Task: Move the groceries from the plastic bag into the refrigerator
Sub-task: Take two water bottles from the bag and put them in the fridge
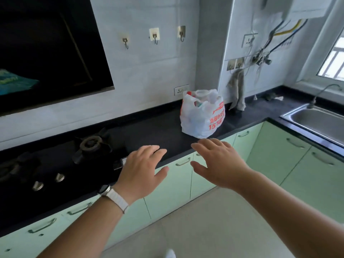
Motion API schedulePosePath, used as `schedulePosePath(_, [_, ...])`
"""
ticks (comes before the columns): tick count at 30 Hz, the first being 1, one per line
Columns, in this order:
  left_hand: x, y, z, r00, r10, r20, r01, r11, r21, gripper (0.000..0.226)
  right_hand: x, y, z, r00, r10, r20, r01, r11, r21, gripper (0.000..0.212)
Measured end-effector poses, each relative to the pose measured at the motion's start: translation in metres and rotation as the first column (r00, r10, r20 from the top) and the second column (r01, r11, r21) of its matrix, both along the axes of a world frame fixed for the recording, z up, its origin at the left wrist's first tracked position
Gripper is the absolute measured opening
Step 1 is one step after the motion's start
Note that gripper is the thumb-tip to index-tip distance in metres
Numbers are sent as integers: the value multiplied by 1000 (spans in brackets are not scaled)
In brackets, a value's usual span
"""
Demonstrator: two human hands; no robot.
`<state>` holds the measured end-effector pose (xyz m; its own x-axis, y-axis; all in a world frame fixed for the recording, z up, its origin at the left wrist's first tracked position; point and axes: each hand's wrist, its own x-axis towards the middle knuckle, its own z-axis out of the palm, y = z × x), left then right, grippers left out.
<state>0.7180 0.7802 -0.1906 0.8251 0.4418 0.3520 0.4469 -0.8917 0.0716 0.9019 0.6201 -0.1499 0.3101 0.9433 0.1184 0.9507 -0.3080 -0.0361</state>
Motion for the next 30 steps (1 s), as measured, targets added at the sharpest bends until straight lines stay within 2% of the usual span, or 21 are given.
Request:
schedulePosePath(7, [81, 77, -30, 994, -111, 4, 111, 991, -72, 51, 60, 61, -14, 991, -132, 15, 133, 989, -65, 58])
schedulePosePath(15, [153, 165, -26, 976, -219, 15, 219, 972, -83, 52, 110, 126, -16, 967, -251, 33, 253, 963, -93, 58])
schedulePosePath(30, [243, 214, -25, 950, -310, -35, 303, 943, -135, 62, 182, 168, -18, 940, -341, 8, 340, 936, -91, 60])
